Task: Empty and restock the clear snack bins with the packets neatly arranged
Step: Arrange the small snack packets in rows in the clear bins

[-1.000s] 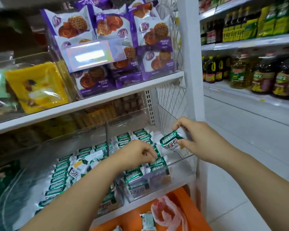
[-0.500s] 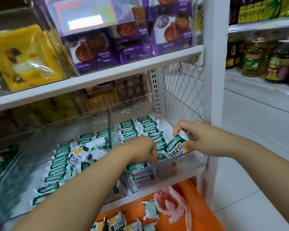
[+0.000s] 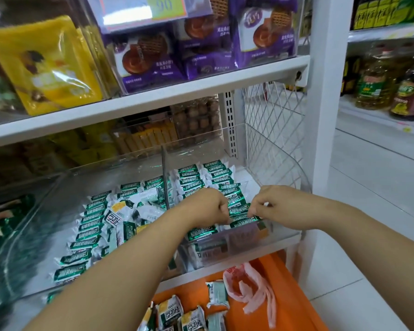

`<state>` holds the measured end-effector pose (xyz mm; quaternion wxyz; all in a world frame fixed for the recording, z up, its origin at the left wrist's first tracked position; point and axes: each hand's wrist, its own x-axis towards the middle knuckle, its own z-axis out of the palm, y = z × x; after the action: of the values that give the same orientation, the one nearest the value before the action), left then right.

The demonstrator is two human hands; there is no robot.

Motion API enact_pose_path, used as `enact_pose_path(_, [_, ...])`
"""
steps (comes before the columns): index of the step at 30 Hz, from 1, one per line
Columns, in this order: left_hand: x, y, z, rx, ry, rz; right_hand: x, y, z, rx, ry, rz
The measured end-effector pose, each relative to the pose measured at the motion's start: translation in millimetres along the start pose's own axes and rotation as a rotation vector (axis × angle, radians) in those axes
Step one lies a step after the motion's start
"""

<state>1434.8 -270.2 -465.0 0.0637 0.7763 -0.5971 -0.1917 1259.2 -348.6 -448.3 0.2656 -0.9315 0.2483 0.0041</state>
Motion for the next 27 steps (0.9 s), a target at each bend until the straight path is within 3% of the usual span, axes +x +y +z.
enact_pose_path(4, [0,0,1,-0.01,-0.02,-0.007,1,-3,4,-0.065,-0.073,0.044])
enact_pose_path(10, [0,-5,-8,0.054,-0.092,-0.032,0,-7,11,-0.387,-0.163,0.085])
enact_pose_path(15, [-8,11,-5,0.116,0.076,0.094,-1,-9,9,-0.232,-0.089,0.126])
enact_pose_path(17, [-9,14,0,0.159,-0.018,0.126,-3,-2,3,-0.027,0.028,0.115])
enact_pose_path(20, [-9,15,4,0.227,-0.165,0.113,-7,16,-6,-0.004,0.109,0.089])
enact_pose_path(27, [-2,19,-4,0.338,-0.204,0.101,0,13,1,-0.02,0.012,0.133])
